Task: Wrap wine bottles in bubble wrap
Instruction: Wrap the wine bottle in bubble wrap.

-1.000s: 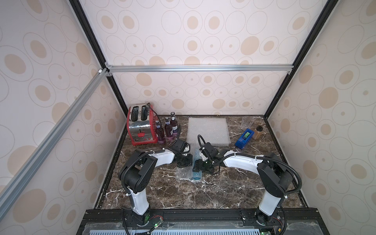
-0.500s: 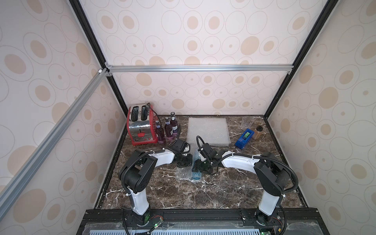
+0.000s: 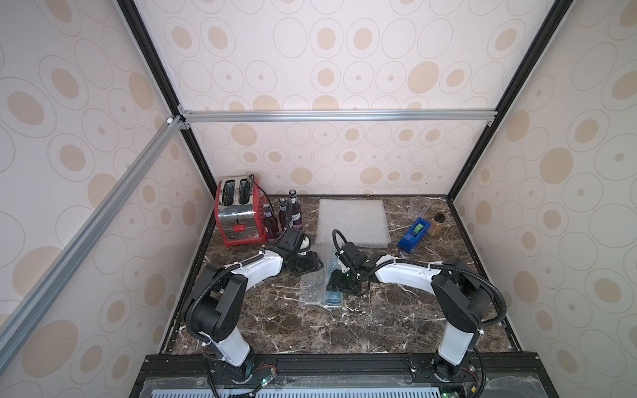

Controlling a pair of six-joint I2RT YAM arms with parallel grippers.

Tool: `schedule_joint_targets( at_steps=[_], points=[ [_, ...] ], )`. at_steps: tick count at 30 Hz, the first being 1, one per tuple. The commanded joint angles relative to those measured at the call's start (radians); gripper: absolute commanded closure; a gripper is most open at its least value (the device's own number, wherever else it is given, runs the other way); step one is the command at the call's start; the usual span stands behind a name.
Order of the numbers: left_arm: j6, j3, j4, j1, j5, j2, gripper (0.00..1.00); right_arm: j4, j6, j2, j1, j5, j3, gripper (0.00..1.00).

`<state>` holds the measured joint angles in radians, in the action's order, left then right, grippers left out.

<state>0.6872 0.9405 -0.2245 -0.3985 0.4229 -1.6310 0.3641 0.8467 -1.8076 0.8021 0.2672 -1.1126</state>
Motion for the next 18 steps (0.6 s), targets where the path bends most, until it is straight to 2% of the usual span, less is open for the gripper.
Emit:
schedule_joint_targets(
  at_steps=[1, 6, 8, 12, 16, 18],
  points=[
    [-0.012, -0.021, -0.021, 0.042, -0.051, 0.012, 0.4, 0.122, -0.021, -0.031, 0.004, -0.043, 0.01, 0.58],
    [-0.027, -0.032, -0.042, 0.067, -0.12, -0.006, 0.4, 0.137, -0.025, -0.038, 0.004, -0.041, -0.008, 0.58],
    [-0.032, -0.047, -0.021, 0.069, -0.111, -0.015, 0.42, 0.126, -0.027, -0.041, 0.005, -0.032, -0.01, 0.58],
    [0.005, -0.063, 0.027, 0.068, -0.057, -0.071, 0.51, 0.127, -0.029, -0.05, 0.004, -0.033, -0.011, 0.58],
    [0.007, -0.067, 0.031, 0.069, -0.053, -0.085, 0.61, 0.114, -0.027, -0.054, 0.004, -0.023, -0.01, 0.59],
    [0.019, -0.078, 0.044, 0.068, -0.052, -0.093, 0.72, 0.116, -0.029, -0.054, 0.002, -0.03, -0.01, 0.59]
  ],
)
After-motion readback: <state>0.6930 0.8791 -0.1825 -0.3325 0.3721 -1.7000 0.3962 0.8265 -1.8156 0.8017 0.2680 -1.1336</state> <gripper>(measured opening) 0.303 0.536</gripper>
